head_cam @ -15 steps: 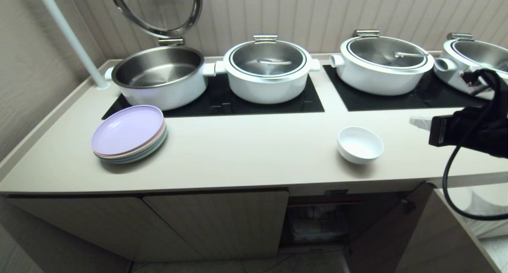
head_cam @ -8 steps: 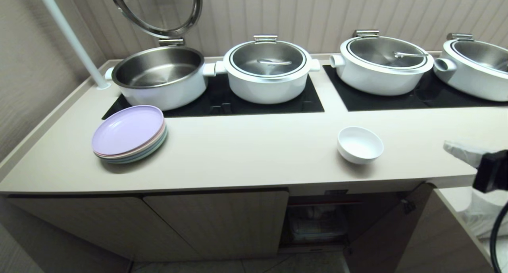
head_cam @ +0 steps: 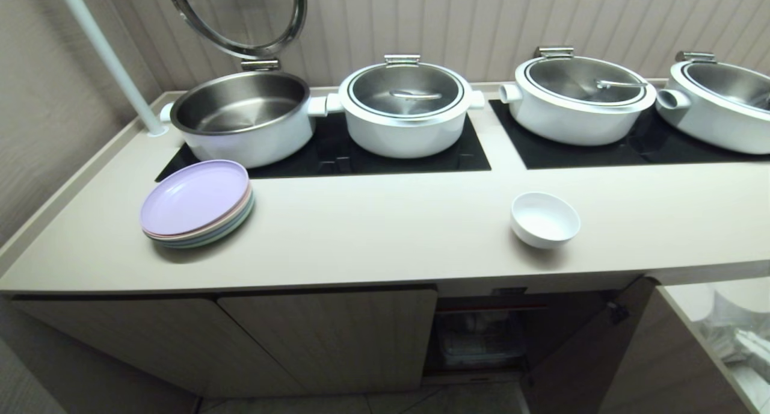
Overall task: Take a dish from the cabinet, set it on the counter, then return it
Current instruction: Pick up the bowl from the table
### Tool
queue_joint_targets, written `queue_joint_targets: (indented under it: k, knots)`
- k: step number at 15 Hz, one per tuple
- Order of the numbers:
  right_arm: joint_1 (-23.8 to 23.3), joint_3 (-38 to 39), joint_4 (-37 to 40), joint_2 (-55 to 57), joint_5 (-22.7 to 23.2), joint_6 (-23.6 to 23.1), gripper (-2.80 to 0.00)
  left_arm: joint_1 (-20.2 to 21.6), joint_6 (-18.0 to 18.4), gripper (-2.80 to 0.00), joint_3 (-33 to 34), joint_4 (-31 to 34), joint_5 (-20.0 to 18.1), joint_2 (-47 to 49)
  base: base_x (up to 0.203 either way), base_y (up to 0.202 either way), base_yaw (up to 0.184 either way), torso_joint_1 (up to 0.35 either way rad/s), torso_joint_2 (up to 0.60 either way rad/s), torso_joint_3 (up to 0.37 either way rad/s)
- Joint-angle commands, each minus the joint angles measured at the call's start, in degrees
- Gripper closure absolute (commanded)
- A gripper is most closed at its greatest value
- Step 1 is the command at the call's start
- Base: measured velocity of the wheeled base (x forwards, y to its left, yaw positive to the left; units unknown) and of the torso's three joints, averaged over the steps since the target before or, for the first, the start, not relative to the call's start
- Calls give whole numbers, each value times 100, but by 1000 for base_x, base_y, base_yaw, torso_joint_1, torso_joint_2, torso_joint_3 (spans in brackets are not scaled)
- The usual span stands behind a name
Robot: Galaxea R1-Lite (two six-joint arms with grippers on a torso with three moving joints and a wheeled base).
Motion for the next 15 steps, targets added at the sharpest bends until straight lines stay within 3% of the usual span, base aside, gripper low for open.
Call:
queue_joint_targets:
  k: [1,5,7,10,15]
  knots:
    - [-105,149,304,-838,-11,-11,0,0,-2,0,0,-2,-2,-2,0,0,0,0,0,0]
    - [-174,172,1712,-1826,-767,-65,0,0,-2,0,0,-2,-2,-2,0,0,0,0,0,0]
    - [-171,173,2332,-2165,-1482,-78,0,0,-2,0,0,-2,-2,-2,0,0,0,0,0,0]
    - [-143,173,2707,-2184,-2160,-104,0,0,-2,0,0,-2,-2,-2,0,0,0,0,0,0]
    - [253,171,3000,-2268,-2227,-64,0,0,-2,0,0,-2,-2,-2,0,0,0,0,0,0]
